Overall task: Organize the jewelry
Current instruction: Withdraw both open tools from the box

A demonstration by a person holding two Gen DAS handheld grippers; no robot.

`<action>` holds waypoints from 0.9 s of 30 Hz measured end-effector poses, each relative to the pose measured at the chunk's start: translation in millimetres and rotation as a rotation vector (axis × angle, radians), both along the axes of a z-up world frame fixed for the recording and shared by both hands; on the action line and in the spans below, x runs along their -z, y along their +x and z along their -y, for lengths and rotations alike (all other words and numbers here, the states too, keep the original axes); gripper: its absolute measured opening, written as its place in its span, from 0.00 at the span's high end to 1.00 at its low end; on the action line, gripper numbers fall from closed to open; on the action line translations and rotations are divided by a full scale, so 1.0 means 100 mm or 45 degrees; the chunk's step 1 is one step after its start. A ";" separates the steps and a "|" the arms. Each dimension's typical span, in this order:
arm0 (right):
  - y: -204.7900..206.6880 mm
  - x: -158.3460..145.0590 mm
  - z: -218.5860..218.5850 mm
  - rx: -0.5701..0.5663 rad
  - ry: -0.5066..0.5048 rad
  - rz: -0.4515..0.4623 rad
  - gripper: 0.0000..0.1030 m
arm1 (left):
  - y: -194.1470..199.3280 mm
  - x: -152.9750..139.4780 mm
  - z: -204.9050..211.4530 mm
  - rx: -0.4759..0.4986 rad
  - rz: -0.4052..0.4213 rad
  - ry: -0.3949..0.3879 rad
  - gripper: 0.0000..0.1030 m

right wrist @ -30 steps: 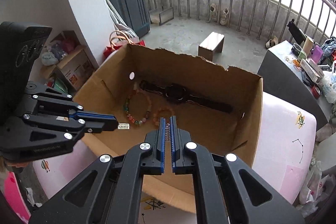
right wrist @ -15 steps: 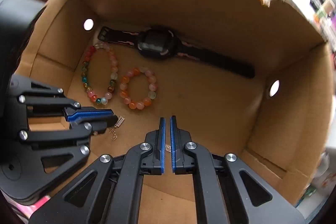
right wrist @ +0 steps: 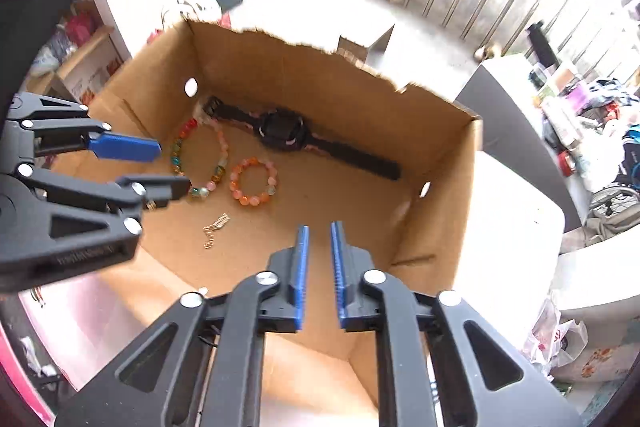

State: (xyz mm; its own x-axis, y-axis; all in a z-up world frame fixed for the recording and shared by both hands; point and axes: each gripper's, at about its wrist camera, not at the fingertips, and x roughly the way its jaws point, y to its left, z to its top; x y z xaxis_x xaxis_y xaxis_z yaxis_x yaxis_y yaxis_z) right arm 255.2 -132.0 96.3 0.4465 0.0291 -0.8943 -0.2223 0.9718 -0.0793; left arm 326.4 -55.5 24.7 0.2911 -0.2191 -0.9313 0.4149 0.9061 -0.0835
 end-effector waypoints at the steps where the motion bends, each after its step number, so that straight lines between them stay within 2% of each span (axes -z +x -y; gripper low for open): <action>1: -0.08 -0.07 0.03 0.008 0.025 0.027 0.84 | -0.06 -0.10 -0.04 -0.003 0.039 -0.008 0.64; 6: -0.41 -0.22 0.05 0.012 0.081 0.176 0.83 | -0.52 -0.49 -0.14 -0.041 0.261 -0.070 0.64; 10: -0.78 -0.27 -0.03 -0.012 0.099 0.227 0.83 | -0.85 -0.67 -0.26 -0.095 0.282 -0.166 0.64; 13: -1.04 -0.32 -0.07 -0.001 0.114 0.285 0.83 | -1.15 -0.70 -0.31 -0.141 0.324 -0.166 0.64; 17: -1.44 -0.35 -0.06 0.007 0.172 0.304 0.82 | -1.58 -0.61 -0.41 -0.166 0.337 -0.206 0.64; 23: -1.76 -0.16 -0.08 0.001 0.246 0.328 0.80 | -2.07 -0.27 -0.47 -0.183 0.354 -0.214 0.64; 27: -1.98 0.03 -0.13 0.013 0.186 0.354 0.80 | -2.37 -0.07 -0.45 -0.164 0.438 -0.204 0.64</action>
